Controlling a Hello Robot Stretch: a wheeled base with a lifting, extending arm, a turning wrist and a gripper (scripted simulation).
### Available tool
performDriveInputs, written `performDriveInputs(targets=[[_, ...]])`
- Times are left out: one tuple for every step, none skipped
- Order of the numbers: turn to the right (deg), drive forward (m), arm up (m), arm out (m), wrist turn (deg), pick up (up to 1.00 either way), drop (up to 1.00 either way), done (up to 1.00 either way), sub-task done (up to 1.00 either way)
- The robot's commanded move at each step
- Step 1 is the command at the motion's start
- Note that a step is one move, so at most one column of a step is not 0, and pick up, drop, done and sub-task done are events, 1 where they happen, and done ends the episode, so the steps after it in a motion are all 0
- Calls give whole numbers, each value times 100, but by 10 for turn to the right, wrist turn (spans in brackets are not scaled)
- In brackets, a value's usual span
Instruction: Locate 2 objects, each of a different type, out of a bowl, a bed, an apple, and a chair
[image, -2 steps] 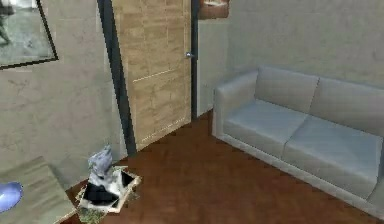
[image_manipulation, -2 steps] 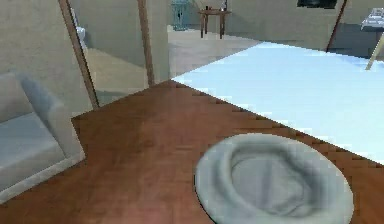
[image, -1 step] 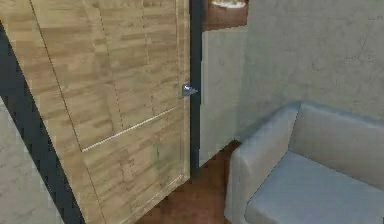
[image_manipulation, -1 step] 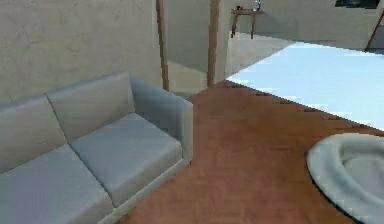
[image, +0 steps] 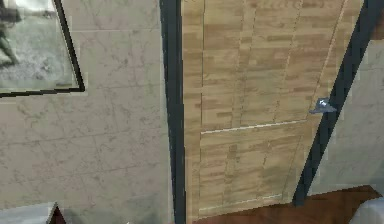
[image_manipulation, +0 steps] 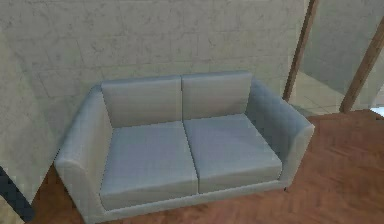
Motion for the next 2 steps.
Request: performDriveInputs(targets=[[0,5,0,0,0,0,0,0,0],[-450,0,0,0,0,0,0,0,0]])
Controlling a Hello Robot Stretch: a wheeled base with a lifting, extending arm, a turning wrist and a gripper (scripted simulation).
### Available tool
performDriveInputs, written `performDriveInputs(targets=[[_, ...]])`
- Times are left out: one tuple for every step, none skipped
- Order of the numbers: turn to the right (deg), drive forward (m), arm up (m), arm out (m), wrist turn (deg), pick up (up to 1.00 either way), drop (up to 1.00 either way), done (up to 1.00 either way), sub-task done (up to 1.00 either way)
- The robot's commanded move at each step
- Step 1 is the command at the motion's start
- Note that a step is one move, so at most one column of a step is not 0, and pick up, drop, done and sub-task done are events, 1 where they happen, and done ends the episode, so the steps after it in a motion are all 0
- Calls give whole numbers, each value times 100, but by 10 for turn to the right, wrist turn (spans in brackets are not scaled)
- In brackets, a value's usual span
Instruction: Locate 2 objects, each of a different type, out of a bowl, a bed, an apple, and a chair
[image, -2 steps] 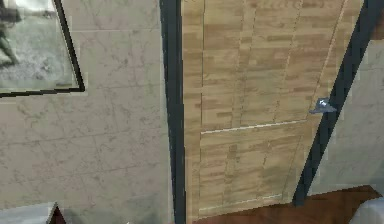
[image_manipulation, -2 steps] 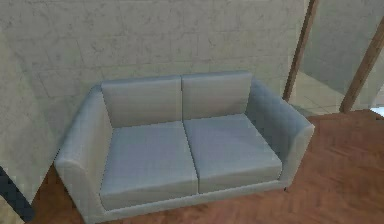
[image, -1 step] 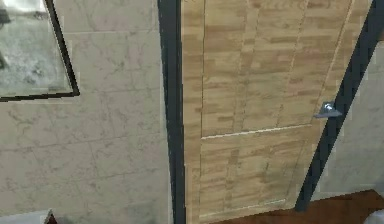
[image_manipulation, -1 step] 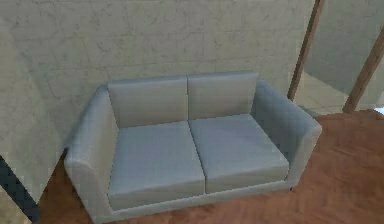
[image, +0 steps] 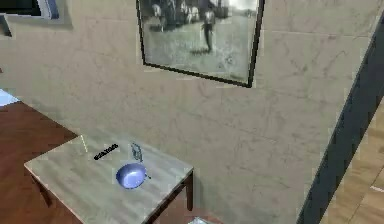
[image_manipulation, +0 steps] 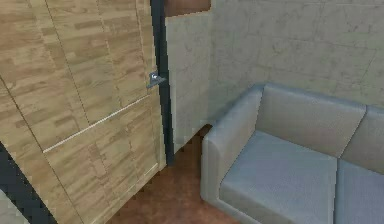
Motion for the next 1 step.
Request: performDriveInputs(targets=[[-210,0,0,0,0,0,0,0,0]])
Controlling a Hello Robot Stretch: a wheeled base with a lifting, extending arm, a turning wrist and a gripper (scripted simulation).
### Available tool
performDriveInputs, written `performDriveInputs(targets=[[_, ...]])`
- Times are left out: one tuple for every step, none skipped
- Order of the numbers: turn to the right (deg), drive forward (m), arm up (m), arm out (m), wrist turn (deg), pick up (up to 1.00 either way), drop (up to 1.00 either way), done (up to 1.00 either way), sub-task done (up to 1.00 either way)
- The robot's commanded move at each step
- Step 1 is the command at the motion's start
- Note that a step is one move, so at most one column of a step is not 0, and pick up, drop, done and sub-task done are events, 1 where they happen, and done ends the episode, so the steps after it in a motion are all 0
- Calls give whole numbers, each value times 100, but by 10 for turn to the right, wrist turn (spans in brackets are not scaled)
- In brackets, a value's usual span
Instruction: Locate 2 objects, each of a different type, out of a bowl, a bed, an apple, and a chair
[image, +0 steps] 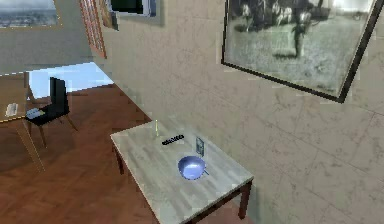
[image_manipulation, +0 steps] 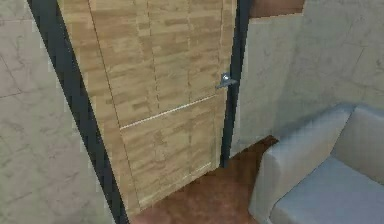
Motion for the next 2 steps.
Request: performDriveInputs(targets=[[0,0,0,0,0,0,0,0,100],[-450,0,0,0,0,0,0,0,0]])
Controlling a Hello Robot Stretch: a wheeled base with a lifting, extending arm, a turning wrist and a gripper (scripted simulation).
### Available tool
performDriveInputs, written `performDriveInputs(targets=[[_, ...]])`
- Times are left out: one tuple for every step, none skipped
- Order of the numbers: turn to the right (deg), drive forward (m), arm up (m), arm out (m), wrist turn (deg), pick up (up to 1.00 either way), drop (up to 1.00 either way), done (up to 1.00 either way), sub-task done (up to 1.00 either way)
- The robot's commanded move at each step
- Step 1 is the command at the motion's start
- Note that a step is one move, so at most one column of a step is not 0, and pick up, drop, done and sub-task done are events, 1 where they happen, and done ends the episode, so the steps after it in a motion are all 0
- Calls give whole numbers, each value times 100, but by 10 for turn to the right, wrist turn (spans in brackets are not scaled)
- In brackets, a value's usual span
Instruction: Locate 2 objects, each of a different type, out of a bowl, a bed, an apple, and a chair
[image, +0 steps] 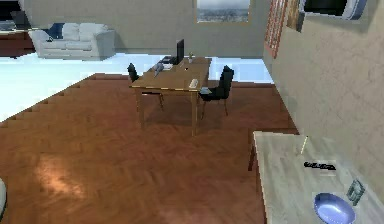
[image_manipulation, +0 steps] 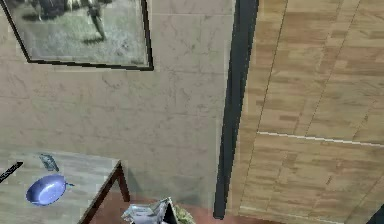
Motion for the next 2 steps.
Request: performDriveInputs(targets=[[-210,0,0,0,0,0,0,0,0],[0,45,0,0,0,0,0,0,0]])
